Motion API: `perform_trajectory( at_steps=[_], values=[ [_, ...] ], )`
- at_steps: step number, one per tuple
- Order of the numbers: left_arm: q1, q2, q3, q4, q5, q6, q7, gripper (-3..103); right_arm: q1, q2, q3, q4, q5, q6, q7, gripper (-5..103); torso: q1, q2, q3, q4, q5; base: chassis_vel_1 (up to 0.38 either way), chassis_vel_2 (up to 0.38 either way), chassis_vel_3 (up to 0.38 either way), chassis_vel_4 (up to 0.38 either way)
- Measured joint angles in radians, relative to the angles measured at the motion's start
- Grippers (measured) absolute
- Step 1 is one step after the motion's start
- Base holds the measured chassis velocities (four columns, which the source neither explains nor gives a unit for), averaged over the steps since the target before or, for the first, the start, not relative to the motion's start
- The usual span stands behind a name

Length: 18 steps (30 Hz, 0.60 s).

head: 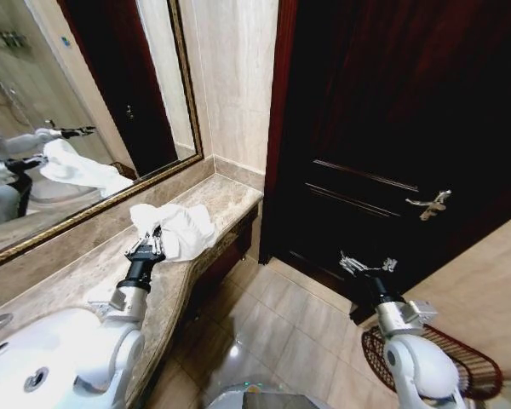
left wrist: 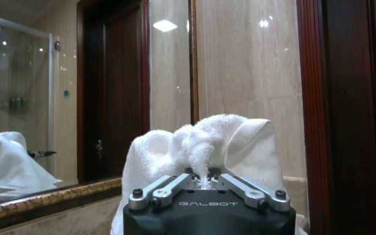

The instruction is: Discard the used towel into the hamper.

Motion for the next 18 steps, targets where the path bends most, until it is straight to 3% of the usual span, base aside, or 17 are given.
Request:
perform_trajectory(
  at_steps=[18],
  values=[
    [0.003, -0.003, 0.002, 0.008, 0.018, -0.016, 0.003, 4, -0.002, 0.0, 0.001, 0.001, -0.001, 0.002, -0.001, 100, 0.0, 0.0, 0.0, -0.0001, 0.0, 0.037, -0.103, -0.1, 0.034]
  ],
)
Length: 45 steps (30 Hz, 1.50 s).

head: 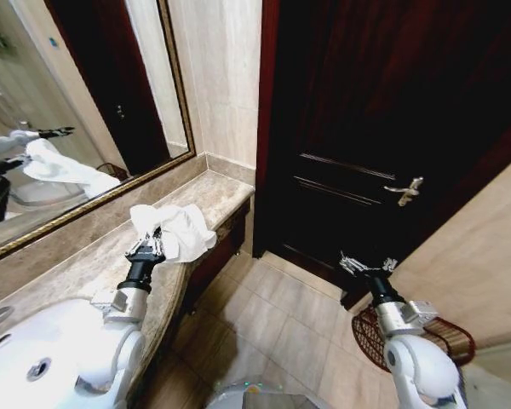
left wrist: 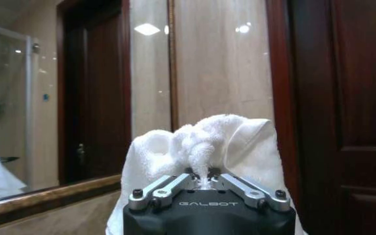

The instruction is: Discard the used towel into the hamper.

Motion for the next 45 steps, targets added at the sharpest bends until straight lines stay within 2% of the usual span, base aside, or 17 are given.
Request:
perform_trajectory(
  at_steps=[45],
  values=[
    [0.003, -0.006, 0.0, -0.002, 0.005, -0.028, 0.001, 4, -0.006, -0.003, 0.004, 0.013, 0.001, 0.004, -0.001, 100, 0.0, 0.0, 0.0, 0.0001, -0.0001, -0.056, -0.175, -0.173, -0.058]
  ],
)
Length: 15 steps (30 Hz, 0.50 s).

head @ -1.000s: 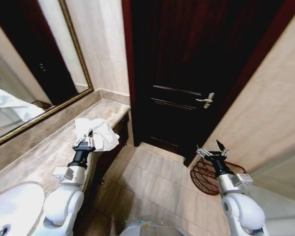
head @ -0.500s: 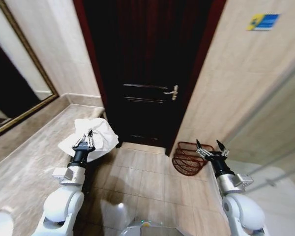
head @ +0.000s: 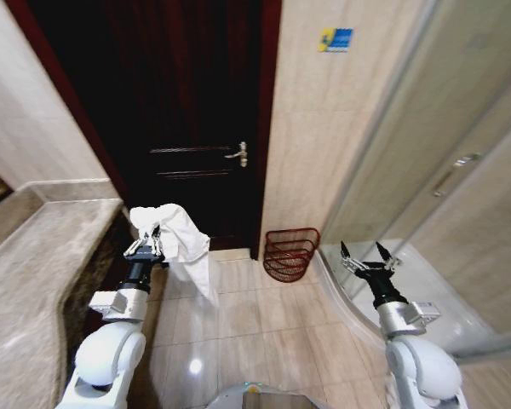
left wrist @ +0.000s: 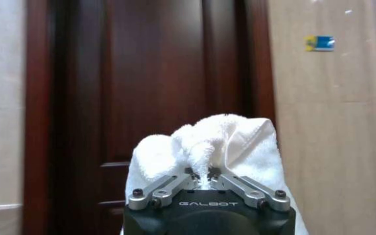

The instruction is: Discard the used towel into the hamper.

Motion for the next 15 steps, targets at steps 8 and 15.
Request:
perform_trajectory(
  at_steps=[8, 15],
  values=[
    [0.005, 0.0, 0.003, 0.0, 0.003, -0.003, 0.0, 4, -0.001, 0.001, -0.003, 0.002, -0.001, 0.0, -0.002, 100, 0.0, 0.0, 0.0, -0.0002, 0.0003, -0.058, -0.17, -0.158, -0.045],
    [0.004, -0.004, 0.005, 0.003, -0.003, -0.012, 0.0, 4, -0.001, 0.006, -0.007, -0.002, 0.002, 0.022, -0.004, 100, 0.0, 0.0, 0.0, 0.0, 0.0002, -0.004, -0.067, -0.066, -0.006]
  ],
)
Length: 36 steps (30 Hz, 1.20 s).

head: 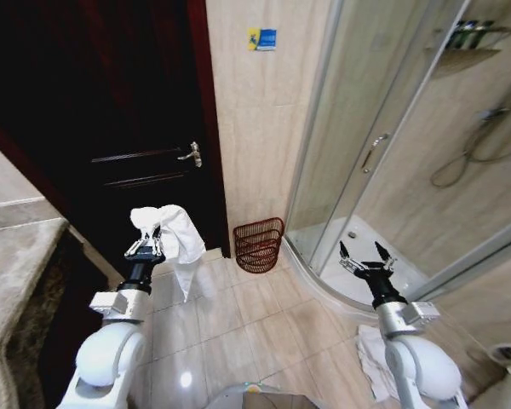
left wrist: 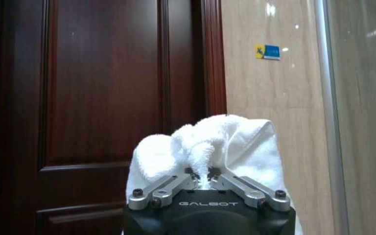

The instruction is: Discard the used towel into the hamper.

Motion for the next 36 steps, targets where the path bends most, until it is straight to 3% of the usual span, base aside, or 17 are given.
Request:
perform_trajectory(
  at_steps=[21, 36],
  values=[
    [-0.003, -0.017, 0.012, 0.012, 0.003, -0.005, 0.011, 4, -0.026, 0.01, 0.012, -0.005, -0.003, 0.016, 0.04, 100, 0.0, 0.0, 0.0, -0.0001, 0.0, 0.0, 0.0, 0.0, 0.0],
    [0.002, -0.012, 0.006, 0.025, 0.002, -0.017, 0.023, 4, -0.023, 0.013, 0.011, 0.004, -0.024, -0.012, 0.047, 100, 0.0, 0.0, 0.0, -0.0001, 0.0, 0.0, 0.0, 0.0, 0.0]
  ],
)
